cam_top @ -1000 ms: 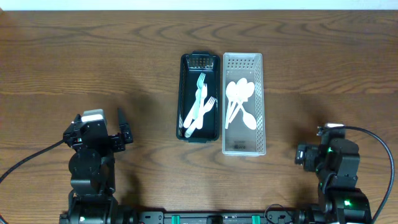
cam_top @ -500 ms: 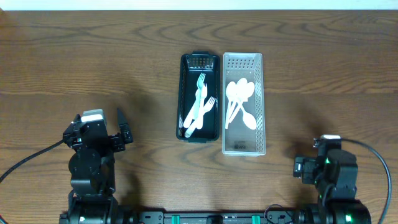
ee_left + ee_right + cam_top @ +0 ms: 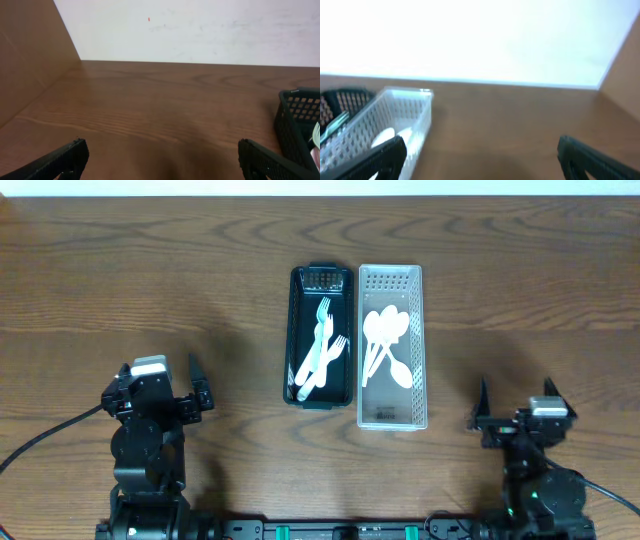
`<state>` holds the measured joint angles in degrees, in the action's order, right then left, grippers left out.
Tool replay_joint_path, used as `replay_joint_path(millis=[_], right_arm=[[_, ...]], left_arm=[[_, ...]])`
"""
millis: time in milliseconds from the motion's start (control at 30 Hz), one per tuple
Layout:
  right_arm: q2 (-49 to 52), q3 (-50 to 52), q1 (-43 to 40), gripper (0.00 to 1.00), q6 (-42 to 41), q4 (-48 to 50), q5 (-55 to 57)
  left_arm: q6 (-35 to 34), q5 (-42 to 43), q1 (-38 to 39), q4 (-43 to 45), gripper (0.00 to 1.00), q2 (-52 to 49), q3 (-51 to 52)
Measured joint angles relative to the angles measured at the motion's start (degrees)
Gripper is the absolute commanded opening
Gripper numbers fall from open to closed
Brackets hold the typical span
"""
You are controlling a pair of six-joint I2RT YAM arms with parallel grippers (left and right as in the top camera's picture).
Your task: Pack container
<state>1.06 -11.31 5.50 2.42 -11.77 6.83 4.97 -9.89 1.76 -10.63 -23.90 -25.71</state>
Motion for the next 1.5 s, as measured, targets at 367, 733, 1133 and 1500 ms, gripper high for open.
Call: replay_joint_path(millis=[367,733,1133,1500], right_arm=[[-0.22,10.86,-0.02,0.99,0.79,8.22,-1.31],[-0.22,10.86,-0.02,0.99,0.79,8.20,-1.88],[-0.22,10.86,-0.02,0.99,0.79,8.17,-1.90],[-0.24,10.86,-0.02,0.99,0.79,8.17,-1.99]], left_arm=[[0.00,0.00,0.00,-0.07,0.98,0.00,0.02],[0.00,0.00,0.00,-0.07,0.98,0.00,0.02],[0.00,0.00,0.00,-0.07,0.98,0.00,0.02],[-0.04,1.31,-0.07,-20.55,0.98,10.71,0.81]])
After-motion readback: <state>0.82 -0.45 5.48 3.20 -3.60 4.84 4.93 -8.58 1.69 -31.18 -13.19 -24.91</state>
